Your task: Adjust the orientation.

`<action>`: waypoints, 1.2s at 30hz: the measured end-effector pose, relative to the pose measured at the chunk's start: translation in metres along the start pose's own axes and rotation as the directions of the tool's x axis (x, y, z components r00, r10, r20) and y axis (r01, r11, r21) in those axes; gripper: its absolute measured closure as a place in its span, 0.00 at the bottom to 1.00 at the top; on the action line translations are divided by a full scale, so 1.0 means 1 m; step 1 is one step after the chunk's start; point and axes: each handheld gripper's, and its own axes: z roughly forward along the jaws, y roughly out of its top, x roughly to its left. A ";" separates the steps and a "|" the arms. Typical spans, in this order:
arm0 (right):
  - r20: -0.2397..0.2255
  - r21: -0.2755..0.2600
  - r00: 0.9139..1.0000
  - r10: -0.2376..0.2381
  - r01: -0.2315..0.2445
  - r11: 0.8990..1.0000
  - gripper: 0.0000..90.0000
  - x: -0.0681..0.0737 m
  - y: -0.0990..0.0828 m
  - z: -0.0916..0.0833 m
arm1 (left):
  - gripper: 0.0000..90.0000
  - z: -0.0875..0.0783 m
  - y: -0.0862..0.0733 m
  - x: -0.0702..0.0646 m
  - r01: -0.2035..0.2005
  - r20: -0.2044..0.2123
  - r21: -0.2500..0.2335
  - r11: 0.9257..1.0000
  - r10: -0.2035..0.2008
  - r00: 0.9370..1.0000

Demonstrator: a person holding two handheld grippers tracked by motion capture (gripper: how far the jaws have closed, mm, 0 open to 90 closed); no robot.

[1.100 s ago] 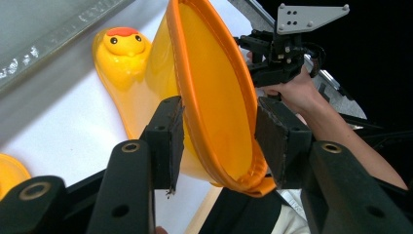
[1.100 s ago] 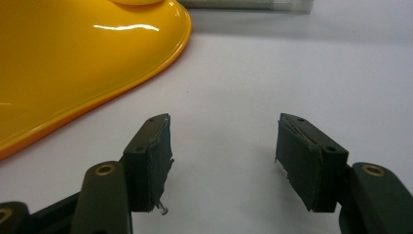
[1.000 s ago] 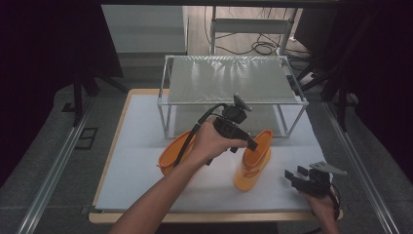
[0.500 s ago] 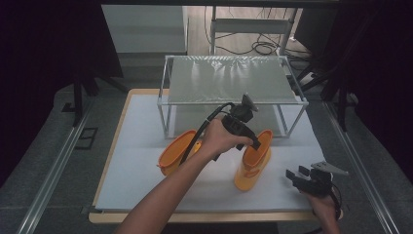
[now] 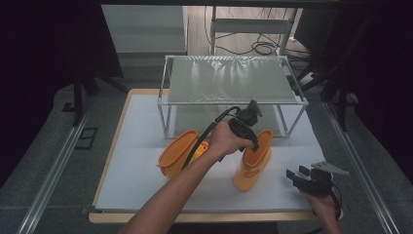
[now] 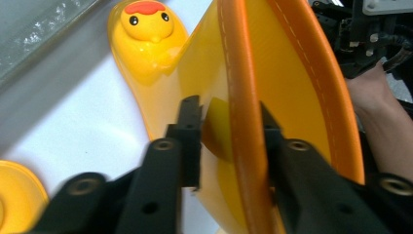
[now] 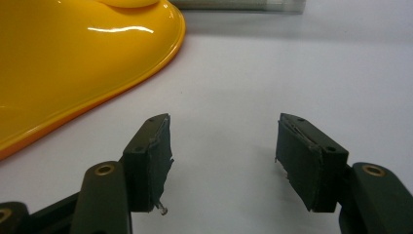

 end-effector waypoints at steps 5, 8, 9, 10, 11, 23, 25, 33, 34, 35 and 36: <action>0.003 0.005 1.000 0.002 -0.002 1.000 0.42 0.000 0.000 0.000 | 0.96 0.001 0.001 -0.002 -0.007 -0.014 0.003 1.000 0.007 1.000; 0.008 0.000 1.000 0.006 -0.006 1.000 0.42 0.000 0.000 0.000 | 0.96 0.000 0.002 -0.002 -0.004 -0.010 -0.003 1.000 0.004 1.000; 0.010 -0.001 1.000 0.005 -0.005 1.000 0.42 0.000 0.000 0.000 | 0.96 -0.001 0.002 -0.001 -0.004 -0.010 -0.005 1.000 0.004 1.000; 0.010 -0.002 1.000 0.008 -0.008 1.000 0.42 -0.001 0.000 0.000 | 0.96 -0.001 0.003 0.000 0.001 -0.007 -0.011 1.000 -0.001 1.000; 0.011 -0.002 1.000 0.009 -0.009 1.000 0.42 -0.001 0.000 0.000 | 0.96 -0.002 0.003 0.000 0.001 -0.005 -0.012 1.000 -0.001 1.000; 0.017 -0.017 1.000 0.017 -0.017 1.000 0.42 -0.002 0.001 -0.002 | 0.96 -0.032 -0.001 -0.005 -0.017 0.003 -0.049 0.999 0.017 1.000; 0.016 -0.016 1.000 0.017 -0.017 1.000 0.42 -0.001 0.001 -0.002 | 0.96 -0.039 -0.006 -0.005 -0.020 0.000 -0.058 0.998 0.020 1.000; 0.015 -0.017 1.000 0.014 -0.014 1.000 0.42 0.001 0.001 -0.001 | 0.96 -0.068 -0.033 -0.002 -0.028 -0.024 -0.084 0.996 0.026 0.999; 0.015 -0.012 1.000 0.013 -0.013 1.000 0.42 0.002 0.001 -0.001 | 0.96 -0.073 -0.041 0.001 -0.033 -0.025 -0.086 0.996 0.031 0.999; 0.015 -0.011 1.000 0.011 -0.011 1.000 0.42 0.002 0.001 -0.001 | 0.96 -0.075 -0.044 0.002 -0.033 -0.026 -0.087 0.996 0.031 0.999; 0.015 -0.011 1.000 0.009 -0.009 1.000 0.42 0.002 0.001 0.000 | 0.96 -0.075 -0.044 0.002 -0.033 -0.026 -0.087 0.996 0.031 0.999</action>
